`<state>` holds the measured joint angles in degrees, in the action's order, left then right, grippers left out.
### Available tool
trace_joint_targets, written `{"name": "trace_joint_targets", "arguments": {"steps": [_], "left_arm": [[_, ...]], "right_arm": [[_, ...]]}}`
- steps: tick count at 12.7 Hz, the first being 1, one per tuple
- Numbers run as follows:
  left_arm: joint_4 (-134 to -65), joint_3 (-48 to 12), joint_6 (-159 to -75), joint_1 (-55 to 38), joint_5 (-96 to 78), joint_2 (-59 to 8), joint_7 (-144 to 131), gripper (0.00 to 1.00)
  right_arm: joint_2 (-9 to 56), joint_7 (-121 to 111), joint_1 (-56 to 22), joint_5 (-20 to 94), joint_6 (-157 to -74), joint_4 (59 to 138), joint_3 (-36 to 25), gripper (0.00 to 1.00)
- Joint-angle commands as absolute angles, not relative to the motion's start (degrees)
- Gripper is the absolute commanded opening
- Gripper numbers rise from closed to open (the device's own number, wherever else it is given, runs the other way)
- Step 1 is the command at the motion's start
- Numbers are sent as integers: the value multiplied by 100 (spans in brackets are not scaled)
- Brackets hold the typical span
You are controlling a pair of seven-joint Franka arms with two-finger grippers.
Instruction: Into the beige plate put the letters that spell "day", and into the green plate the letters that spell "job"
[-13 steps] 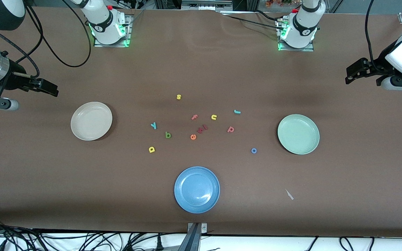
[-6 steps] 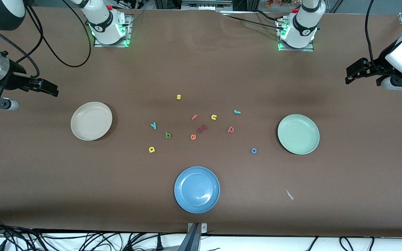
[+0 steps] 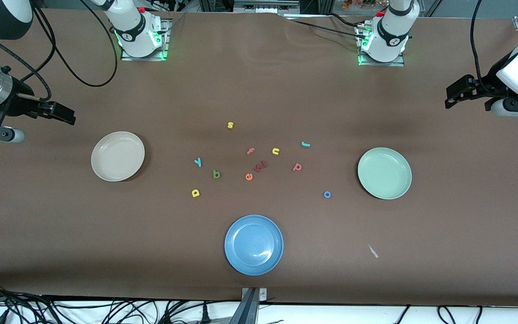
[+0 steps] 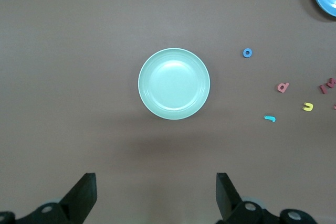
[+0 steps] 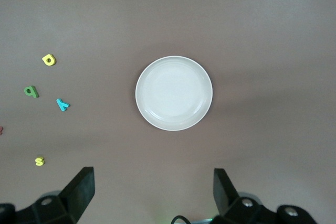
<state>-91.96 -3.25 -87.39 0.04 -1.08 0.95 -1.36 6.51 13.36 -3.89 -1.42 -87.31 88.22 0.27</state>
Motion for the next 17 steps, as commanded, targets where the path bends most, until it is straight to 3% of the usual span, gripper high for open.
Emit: {"name": "trace_joint_targets", "arguments": {"steps": [1, 11, 17], "left_arm": [[-9114, -334, -8631, 53, -167, 97, -79, 100], [-9114, -343, -8482, 26, -167, 27, -105, 100], [-9105, -422, -8174, -228, -211, -544, -141, 100]], "right_arm": [[747, 1397, -378, -27, -8684, 8701, 53, 100], [1089, 1389, -387, 308, -8736, 8675, 70, 100], [1686, 1389, -948, 272, -9166, 8675, 88, 100]]}}
